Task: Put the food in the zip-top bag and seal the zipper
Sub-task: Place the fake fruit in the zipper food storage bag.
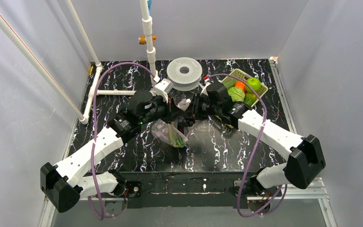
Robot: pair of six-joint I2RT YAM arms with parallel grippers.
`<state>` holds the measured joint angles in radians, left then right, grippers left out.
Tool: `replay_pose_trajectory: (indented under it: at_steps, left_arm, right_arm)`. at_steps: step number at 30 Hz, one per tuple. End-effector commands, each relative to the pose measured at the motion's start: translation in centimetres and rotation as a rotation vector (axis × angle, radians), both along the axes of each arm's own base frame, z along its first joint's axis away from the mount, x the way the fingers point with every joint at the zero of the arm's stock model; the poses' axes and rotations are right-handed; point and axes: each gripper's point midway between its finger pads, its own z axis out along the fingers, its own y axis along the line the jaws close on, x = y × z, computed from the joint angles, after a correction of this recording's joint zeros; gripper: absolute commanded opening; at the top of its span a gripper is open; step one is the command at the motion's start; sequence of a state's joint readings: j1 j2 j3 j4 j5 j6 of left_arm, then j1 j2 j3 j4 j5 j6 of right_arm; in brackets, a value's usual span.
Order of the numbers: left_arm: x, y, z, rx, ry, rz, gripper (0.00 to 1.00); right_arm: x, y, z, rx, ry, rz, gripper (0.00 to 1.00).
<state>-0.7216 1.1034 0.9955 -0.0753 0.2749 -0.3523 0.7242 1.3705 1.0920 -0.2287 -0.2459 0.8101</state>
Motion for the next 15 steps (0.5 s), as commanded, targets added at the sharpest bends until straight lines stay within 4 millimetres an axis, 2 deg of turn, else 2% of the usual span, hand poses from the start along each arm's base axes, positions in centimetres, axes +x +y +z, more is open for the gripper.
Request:
replay_pose_trajectory:
  at_steps: [1, 7, 10, 15]
  left_arm:
    - [-1.4, -0.6, 2.9, -0.079, -0.048, -0.067, 0.00]
    - [-1.4, -0.5, 2.9, -0.079, -0.049, -0.066, 0.00]
    - [-1.4, -0.5, 2.8, -0.076, -0.048, -0.062, 0.00]
    - [-0.8, -0.1, 2.4, -0.055, -0.043, -0.026, 0.00]
  right_arm:
    - [3.0, 1.1, 3.4, 0.080, -0.071, -0.101, 0.02]
    - [3.6, 1.5, 2.9, 0.039, -0.055, -0.092, 0.05]
    - [3.2, 1.9, 2.7, 0.037, -0.037, -0.063, 0.05]
    - [2.1, 1.2, 3.2, 0.038, -0.036, -0.049, 0.06]
